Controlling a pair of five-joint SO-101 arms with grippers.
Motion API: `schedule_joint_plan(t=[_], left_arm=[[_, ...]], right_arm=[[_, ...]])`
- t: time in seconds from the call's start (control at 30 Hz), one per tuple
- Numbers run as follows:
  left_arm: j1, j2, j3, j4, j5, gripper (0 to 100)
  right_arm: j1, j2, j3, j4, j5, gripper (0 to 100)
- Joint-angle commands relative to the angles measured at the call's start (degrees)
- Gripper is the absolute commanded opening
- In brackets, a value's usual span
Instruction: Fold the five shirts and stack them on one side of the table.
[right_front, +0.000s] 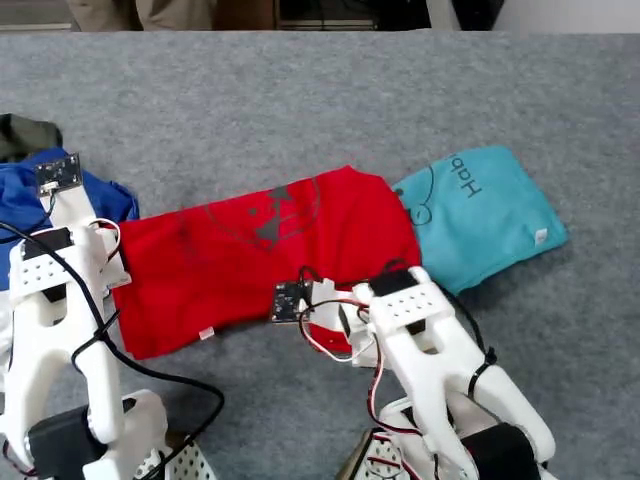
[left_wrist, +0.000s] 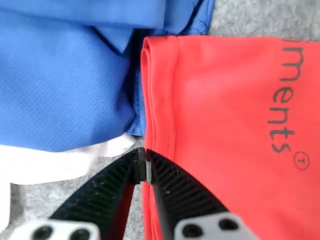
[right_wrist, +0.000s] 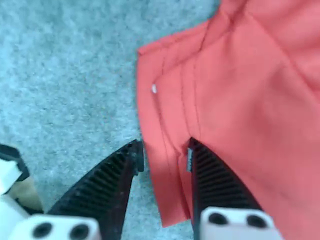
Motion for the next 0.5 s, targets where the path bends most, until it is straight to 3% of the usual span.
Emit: schedule_joint_plan(t=[0.0, 0.13, 0.47], left_arm=[[-0.1, -2.0, -0.3, 0.0, -0.4, 2], [-0.3, -2.0, -0.2, 0.1, -0.4, 2], [0.0, -1.9, -0.2, 0.1, 0.4, 2]], right_arm=[[0.8, 0.0, 1.5, -2.4, 0.8, 10.4], [1.0, 0.0, 1.5, -3.3, 0.5, 1.6], [7.9, 0.0, -1.1, -5.0, 0.5, 0.5]])
